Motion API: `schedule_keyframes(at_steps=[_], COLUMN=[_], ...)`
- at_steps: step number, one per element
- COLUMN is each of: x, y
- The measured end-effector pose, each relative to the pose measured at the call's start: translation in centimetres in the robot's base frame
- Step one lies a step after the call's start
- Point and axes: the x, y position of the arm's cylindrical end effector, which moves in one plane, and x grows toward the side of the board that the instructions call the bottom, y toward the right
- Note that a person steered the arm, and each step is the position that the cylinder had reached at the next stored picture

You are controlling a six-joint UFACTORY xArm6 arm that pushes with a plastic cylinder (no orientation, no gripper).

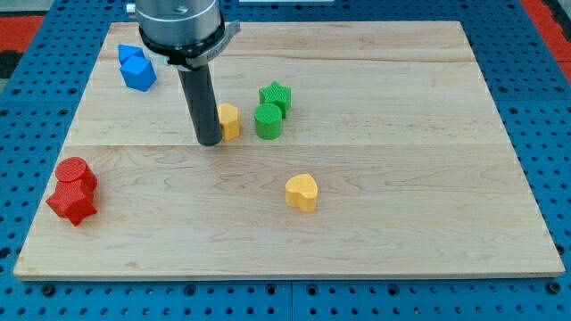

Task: Separate blue cube from blue triangle

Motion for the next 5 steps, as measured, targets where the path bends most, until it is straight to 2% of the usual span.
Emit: schedule_keyframes(at_steps=[3, 4, 5], x=[-2.5, -2.5, -2.1], y=[2.4, 0.1, -5.4])
